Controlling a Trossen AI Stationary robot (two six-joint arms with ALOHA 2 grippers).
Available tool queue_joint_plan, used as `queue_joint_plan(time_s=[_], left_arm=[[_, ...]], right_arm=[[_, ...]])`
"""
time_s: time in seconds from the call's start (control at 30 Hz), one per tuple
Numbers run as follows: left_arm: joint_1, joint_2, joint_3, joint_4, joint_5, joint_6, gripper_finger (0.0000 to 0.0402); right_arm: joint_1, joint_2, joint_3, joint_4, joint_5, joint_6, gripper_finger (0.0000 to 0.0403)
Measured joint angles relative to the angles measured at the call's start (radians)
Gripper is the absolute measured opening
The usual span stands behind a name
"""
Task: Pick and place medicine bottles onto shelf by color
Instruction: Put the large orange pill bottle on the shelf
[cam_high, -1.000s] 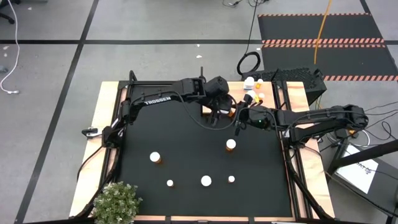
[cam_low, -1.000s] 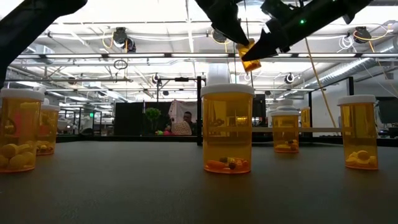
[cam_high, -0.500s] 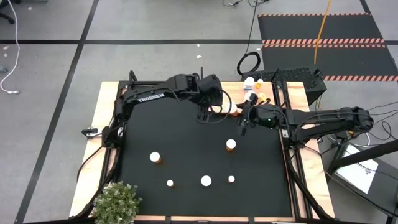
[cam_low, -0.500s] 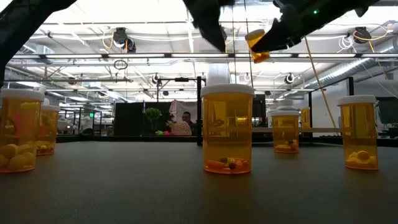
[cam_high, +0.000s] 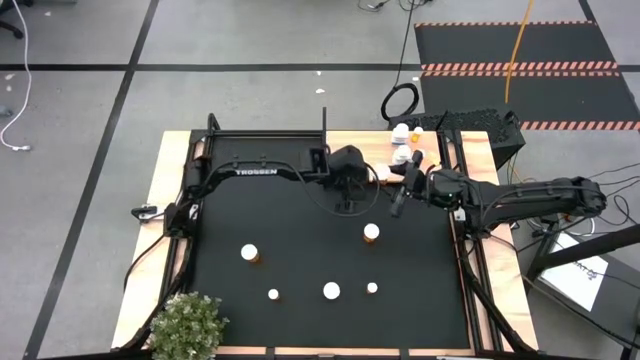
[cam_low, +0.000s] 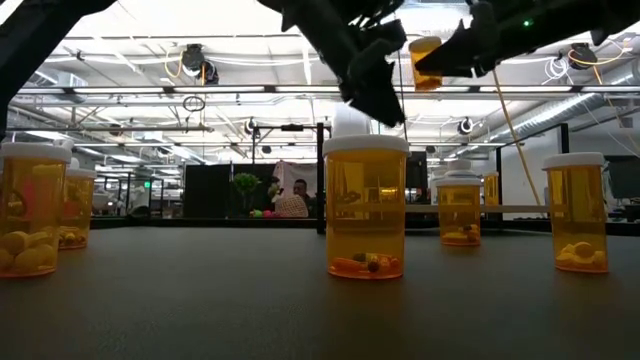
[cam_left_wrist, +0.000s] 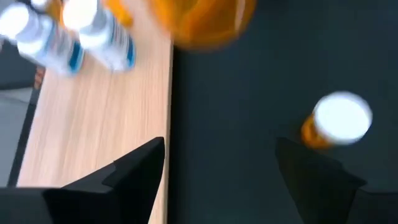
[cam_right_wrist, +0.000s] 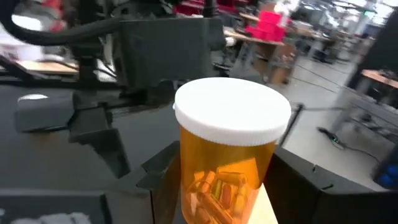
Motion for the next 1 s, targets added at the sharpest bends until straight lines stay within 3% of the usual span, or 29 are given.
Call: queue_joint_plan(time_s=[0.17,0.33,0.63,0.83,1.0], left_arm=[[-0.021,-0.004,-0.096,0.281,0.117,-0.057,0.0303],[-0.036,-0.004,-0.198,0.551,0.135,-0.113,0.0303],[-0.017,-0.022,-0.203,0.579,0.134,-0.131,0.0303],[-0.01,-0.086,-0.202,0.56,0.137,-0.077,0.0303],[-0.013,-0.102,-0.203,0.56,0.193,-0.054,0.0303]], right_arm=[[0.001,-0.028,-0.001,0.002,-0.089,-0.007,0.0194],[0.001,-0.047,-0.001,-0.016,-0.113,-0.007,0.0194],[0.001,-0.083,0.0,0.011,-0.114,0.016,0.0194],[0.001,-0.112,0.001,0.035,-0.243,0.039,0.0194],[0.001,-0.097,0.002,0.064,-0.271,0.038,0.0194]])
